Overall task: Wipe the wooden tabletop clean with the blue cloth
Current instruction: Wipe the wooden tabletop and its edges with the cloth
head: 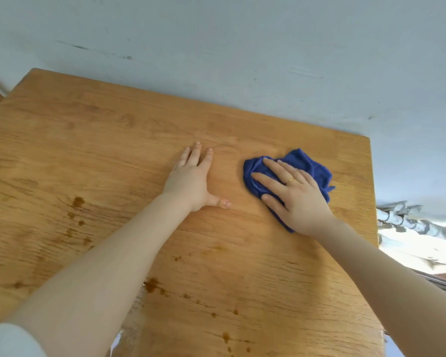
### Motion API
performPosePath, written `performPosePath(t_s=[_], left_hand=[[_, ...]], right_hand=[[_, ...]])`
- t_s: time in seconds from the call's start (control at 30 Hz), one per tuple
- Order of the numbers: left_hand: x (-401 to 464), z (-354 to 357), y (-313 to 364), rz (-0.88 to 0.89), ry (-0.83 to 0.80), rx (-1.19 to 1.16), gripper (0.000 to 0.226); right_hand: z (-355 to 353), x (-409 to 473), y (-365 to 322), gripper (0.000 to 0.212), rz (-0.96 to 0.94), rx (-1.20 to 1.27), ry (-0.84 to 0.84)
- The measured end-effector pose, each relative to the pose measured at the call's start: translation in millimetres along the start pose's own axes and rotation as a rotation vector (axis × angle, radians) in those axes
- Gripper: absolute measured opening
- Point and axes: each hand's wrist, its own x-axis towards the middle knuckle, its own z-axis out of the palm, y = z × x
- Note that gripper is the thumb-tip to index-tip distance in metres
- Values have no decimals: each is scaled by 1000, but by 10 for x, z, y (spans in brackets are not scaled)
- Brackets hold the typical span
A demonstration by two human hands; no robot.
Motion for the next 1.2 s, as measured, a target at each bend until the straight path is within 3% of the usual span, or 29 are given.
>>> performPosePath(t_s=[0.07,0.3,0.37,0.47,0.6,0.67,0.73,0.8,0.87,1.1,1.2], left_hand=[[1,-8,-1,-2,-4,5,129],[-4,48,2,-15,-28,57,128],[-15,54,14,-32,-38,71,128],[-33,-13,72,-57,-52,87,129],[-21,-113,150,-66,-65,115,130],[-19,-130,142,-66,-52,111,129],[-53,-94,134,-44,-45,123,124],[-99,-23,151,4,-47,153,110],[-132,14,190,43,-49,172,98],[-87,-55,429,53,-122,76,103],[-24,-43,638,138,-104,41,99]], right_hand=[[-24,114,113,47,9,-12,5],[65,649,311,51,382,-22,76],[95,433,109,56,344,20,85],[82,-124,-209,45,152,14,60],[-34,-275,-84,42,-73,1,7],[-47,-24,129,45,-25,-24,51],[-70,229,322,43,164,-14,104],[-43,409,466,40,346,-28,70],[-3,448,472,40,413,-49,60],[-37,-309,74,39,63,-3,69],[-107,-129,312,41,78,11,68]])
